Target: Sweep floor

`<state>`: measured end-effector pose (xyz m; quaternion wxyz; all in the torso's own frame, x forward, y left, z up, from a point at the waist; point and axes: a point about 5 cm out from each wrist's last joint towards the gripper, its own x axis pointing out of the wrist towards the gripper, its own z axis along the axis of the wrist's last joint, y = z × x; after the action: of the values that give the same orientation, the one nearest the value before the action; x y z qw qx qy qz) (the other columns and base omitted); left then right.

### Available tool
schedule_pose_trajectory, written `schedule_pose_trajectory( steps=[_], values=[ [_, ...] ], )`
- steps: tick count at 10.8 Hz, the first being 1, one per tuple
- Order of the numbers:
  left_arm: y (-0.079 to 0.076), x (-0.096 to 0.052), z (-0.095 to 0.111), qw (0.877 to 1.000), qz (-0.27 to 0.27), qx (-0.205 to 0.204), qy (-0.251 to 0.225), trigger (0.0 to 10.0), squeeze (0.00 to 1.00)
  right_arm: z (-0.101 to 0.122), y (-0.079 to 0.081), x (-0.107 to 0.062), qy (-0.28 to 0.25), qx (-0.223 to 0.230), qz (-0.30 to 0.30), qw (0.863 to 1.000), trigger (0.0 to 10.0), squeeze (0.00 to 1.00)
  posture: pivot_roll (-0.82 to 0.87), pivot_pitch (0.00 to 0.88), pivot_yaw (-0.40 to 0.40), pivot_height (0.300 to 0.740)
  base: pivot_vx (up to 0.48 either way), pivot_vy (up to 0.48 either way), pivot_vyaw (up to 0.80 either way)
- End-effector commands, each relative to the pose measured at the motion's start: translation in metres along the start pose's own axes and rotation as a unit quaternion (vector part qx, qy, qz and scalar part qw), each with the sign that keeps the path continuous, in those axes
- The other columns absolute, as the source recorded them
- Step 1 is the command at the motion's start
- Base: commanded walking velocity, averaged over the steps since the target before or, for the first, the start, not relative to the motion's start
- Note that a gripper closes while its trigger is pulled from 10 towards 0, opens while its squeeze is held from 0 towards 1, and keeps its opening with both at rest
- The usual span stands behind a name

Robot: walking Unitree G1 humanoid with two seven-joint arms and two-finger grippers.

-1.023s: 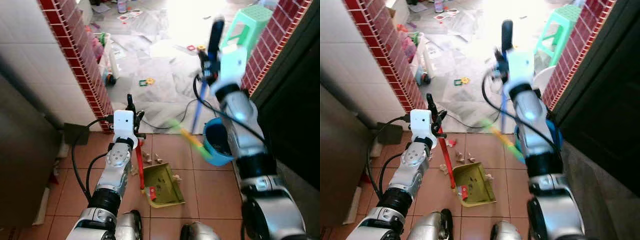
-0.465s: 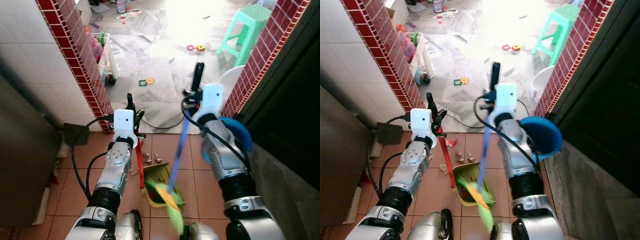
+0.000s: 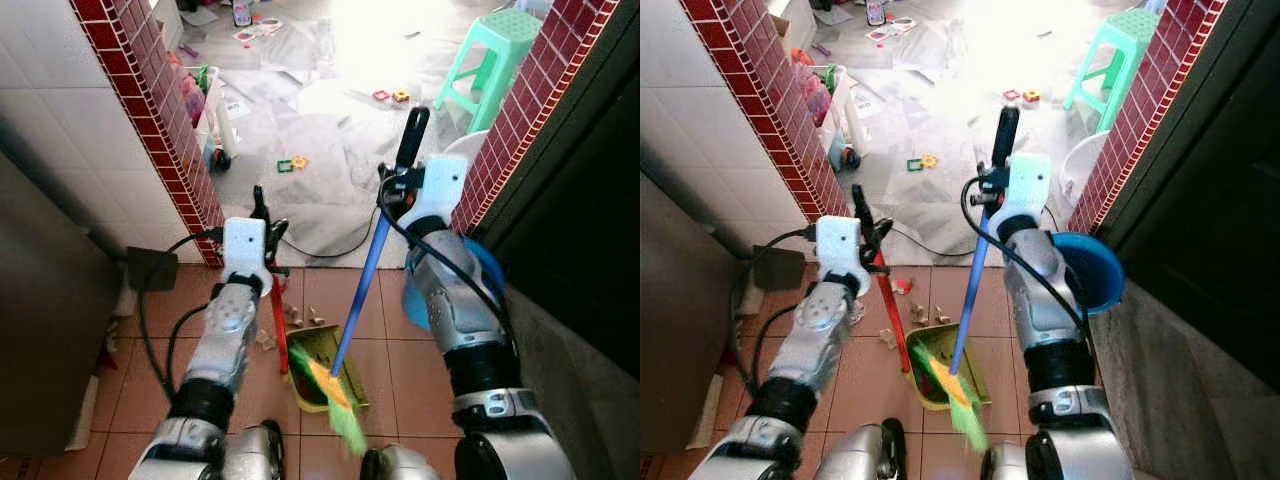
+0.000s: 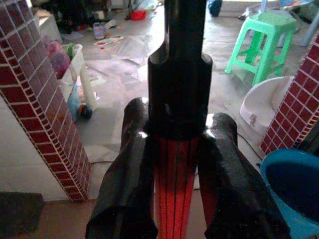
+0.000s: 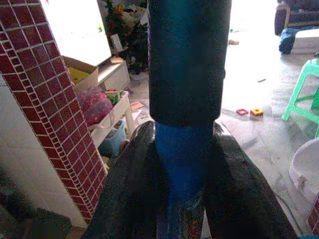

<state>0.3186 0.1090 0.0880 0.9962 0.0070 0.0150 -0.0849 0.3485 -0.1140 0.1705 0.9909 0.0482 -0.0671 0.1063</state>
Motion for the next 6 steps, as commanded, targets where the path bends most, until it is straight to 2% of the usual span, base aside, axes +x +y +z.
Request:
schedule_pose_trajectory(
  steps=[1, 2, 4, 6],
  values=[
    [0.006, -0.006, 0.004, 1.000, -0.014, 0.011, -0.013, 10.0, 0.00, 0.032, 0.001, 0.001, -0.078, -0.035, 0.014, 0.996, 10.0, 0.00, -0.06, 0.015, 0.044, 0.740, 0.000, 0.000, 0.00],
    [0.010, -0.010, 0.003, 1.000, -0.007, 0.013, -0.013, 10.0, 0.00, 0.028, -0.003, -0.002, -0.078, -0.055, 0.011, 0.995, 10.0, 0.00, -0.06, 0.001, 0.045, 0.740, 0.000, 0.000, 0.00],
    [0.018, -0.024, 0.001, 1.000, -0.006, 0.015, -0.014, 10.0, 0.00, 0.010, -0.021, -0.021, -0.055, -0.084, -0.024, 0.995, 10.0, 0.00, -0.05, 0.000, 0.047, 0.740, 0.000, 0.000, 0.00],
    [0.023, -0.029, -0.004, 1.000, -0.008, 0.026, -0.008, 10.0, 0.00, 0.000, -0.035, -0.028, -0.043, -0.115, -0.058, 0.991, 10.0, 0.00, -0.08, 0.000, 0.063, 0.740, 0.000, 0.000, 0.00]
  ],
)
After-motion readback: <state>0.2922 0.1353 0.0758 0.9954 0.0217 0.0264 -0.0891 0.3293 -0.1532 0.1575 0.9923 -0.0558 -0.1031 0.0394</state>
